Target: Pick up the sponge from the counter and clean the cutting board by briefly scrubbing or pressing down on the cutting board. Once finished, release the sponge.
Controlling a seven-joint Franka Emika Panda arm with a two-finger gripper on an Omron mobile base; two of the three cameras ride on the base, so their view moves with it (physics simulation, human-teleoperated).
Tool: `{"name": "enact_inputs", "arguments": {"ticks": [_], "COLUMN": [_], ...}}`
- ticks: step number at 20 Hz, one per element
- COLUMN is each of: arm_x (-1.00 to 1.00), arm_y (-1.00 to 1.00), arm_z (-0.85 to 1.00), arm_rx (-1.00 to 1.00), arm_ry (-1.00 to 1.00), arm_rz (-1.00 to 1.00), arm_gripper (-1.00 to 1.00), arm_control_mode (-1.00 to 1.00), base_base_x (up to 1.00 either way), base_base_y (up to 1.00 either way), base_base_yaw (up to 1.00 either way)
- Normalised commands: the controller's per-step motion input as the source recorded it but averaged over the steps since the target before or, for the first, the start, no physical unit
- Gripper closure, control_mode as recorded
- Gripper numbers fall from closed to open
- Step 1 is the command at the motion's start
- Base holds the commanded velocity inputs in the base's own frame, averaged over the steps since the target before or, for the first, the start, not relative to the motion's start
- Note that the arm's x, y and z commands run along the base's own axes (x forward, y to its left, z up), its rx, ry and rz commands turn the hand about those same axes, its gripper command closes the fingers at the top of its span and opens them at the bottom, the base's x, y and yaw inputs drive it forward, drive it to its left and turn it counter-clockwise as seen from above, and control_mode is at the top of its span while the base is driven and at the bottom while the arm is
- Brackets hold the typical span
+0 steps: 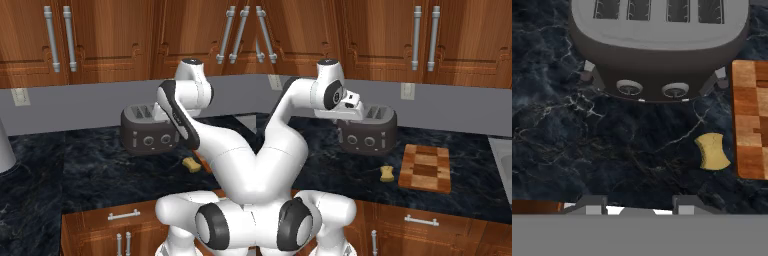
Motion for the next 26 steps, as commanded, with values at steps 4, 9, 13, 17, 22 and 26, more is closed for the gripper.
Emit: {"name": "enact_inputs", "arguments": {"ticks": [4, 9, 13, 17, 22, 26], "arm_x": [-0.19, -0.02, 0.03, 0.15, 0.04, 0.0], "arm_y": [-0.33, -0.96, -0.93, -0.32, -0.04, -0.01], "arm_z": [-0.06, -0.63, -0.83, -0.65, -0.48, -0.65], "arm_rx": [0.07, 0.16, 0.1, -0.04, -0.04, 0.0], "arm_ry": [-0.04, 0.04, 0.13, 0.11, 0.05, -0.02], "arm_rz": [-0.01, 0.0, -0.01, 0.0, 0.06, 0.21], "arm_gripper": [-1.0, -1.0, -1.0, -1.0, -1.0, -1.0], "arm_control_mode": [-1.0, -1.0, -1.0, -1.0, -1.0, -1.0], "base_base_x": [0.0, 0.0, 0.0, 0.0, 0.0, 0.0], "base_base_y": [0.0, 0.0, 0.0, 0.0, 0.0, 0.0], "base_base_yaw": [0.0, 0.0, 0.0, 0.0, 0.0, 0.0]}}
